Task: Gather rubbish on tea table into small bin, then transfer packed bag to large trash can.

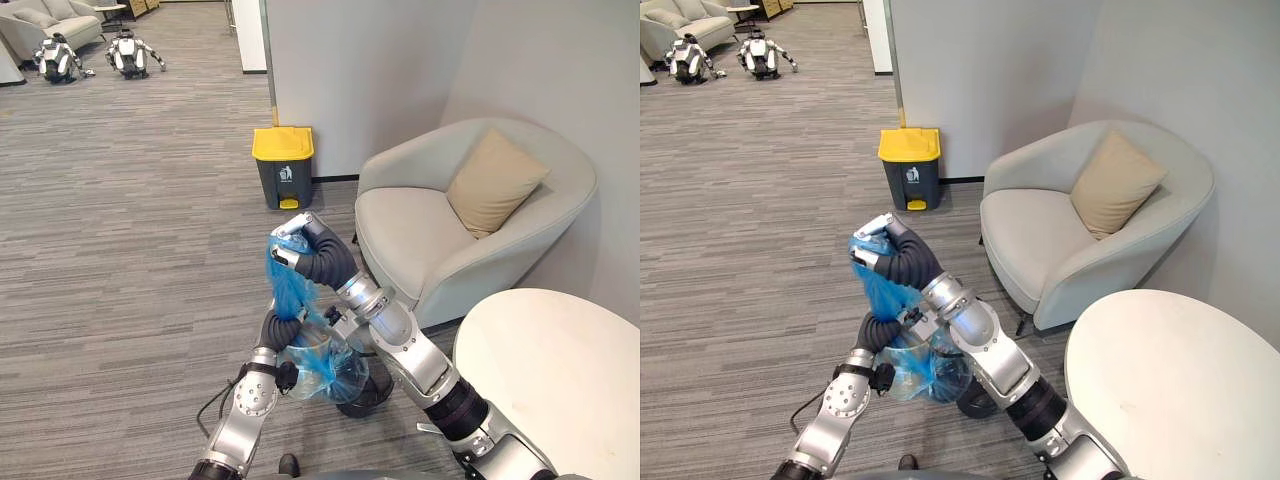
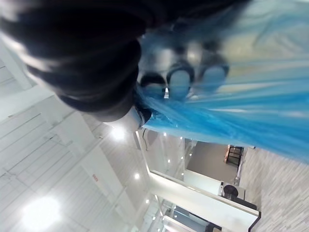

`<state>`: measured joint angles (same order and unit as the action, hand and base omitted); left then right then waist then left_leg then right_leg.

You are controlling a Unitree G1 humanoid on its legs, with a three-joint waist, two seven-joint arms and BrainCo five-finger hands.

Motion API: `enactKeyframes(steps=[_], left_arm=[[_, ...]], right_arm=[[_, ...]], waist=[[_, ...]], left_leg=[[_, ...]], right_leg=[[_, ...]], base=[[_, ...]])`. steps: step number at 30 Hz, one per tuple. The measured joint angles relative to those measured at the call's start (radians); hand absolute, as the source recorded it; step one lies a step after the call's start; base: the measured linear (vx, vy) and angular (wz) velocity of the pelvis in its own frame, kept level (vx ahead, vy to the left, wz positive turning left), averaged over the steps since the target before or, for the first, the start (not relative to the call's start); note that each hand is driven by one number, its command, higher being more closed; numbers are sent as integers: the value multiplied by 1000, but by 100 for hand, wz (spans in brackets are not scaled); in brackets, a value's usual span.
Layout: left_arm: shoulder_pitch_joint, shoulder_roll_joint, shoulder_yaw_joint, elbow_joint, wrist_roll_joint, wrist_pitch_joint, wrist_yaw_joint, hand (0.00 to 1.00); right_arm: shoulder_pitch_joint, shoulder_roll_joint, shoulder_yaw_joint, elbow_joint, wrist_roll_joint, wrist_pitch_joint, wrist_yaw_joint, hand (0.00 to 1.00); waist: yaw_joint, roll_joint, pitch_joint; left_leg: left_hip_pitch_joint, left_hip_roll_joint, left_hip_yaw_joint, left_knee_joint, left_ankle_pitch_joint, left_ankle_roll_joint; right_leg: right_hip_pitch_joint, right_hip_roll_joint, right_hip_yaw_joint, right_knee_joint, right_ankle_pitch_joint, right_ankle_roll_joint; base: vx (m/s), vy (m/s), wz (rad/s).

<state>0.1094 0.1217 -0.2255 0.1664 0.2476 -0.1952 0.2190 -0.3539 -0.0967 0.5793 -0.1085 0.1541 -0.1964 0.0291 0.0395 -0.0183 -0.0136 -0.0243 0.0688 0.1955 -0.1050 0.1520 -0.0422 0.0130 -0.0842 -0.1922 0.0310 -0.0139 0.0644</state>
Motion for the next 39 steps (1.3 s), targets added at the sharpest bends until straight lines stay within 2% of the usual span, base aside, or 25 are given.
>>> enactKeyframes(steps=[3, 5, 13, 17, 23, 27, 31, 33, 35, 39], left_arm=[[4, 0, 4, 0, 0, 14, 0, 100], [4, -1, 16, 0, 1, 16, 0, 100], [12, -1, 74, -20, 13, 17, 4, 100], [29, 2, 111, -21, 53, 17, 6, 100], [51, 10, 189, -19, 112, 29, 31, 100], [76, 9, 235, 6, 118, 34, 40, 100], [116, 8, 288, 62, 118, 38, 42, 100], [121, 6, 315, 100, 118, 40, 41, 100], [125, 8, 339, 155, 118, 47, 26, 100], [125, 10, 357, 227, 119, 59, 3, 100]], right_arm=[[25, -10, -19, 0, -48, -12, 0, 0], [41, -32, -22, 0, -120, -28, -3, 0], [80, -118, -30, 0, -312, -40, -10, 0], [96, -176, -68, -31, -427, -51, -50, 0], [204, -238, -212, -137, -554, -104, -151, 0], [332, -224, -308, -142, -555, -105, -161, 0], [456, -134, -423, -115, -477, -103, -156, 0], [485, -97, -464, -44, -424, -100, -143, 0], [521, -68, -494, 73, -315, -83, -94, 0], [537, -55, -500, 274, -233, -52, -29, 0]], waist=[[1, 0, 0], [1, 0, 0], [1, -1, 1], [1, -2, 1], [2, -3, 2], [2, -3, 3], [-11, -2, 4], [-23, -3, 6], [-26, -2, 8], [-26, 2, 11]], left_leg=[[0, -1, -1, 0, 0, 0], [0, -1, -1, 0, 0, 0], [-1, -1, -2, 0, 0, 0], [-2, -1, -2, 0, 0, 0], [-2, -1, -2, 0, 3, 4], [-2, -2, -2, 0, 1, 3], [-2, -1, -2, 0, -1, 0], [-3, 1, -4, 0, -4, -4], [-6, 2, -7, 0, -9, -2], [-16, 0, -20, 0, -11, 1]], right_leg=[[1, -1, -1, 0, -3, 0], [1, -2, -1, 0, -3, 1], [1, -2, -1, 0, -4, 1], [0, -1, -1, -1, -4, 1], [1, -1, -1, -1, -4, 1], [0, -3, -2, -1, -5, 3], [0, -5, -2, 0, -6, 3], [0, -6, -1, -1, -6, 3], [0, -6, 0, -5, -6, 3], [1, -6, 1, -15, -6, 4]], base=[[0, 0, 0], [0, 0, 0], [0, 0, 0], [0, 0, 0], [0, 0, 0], [0, 0, 0], [0, 0, 0], [0, 0, 0], [0, 0, 4], [2, 1, 10]])
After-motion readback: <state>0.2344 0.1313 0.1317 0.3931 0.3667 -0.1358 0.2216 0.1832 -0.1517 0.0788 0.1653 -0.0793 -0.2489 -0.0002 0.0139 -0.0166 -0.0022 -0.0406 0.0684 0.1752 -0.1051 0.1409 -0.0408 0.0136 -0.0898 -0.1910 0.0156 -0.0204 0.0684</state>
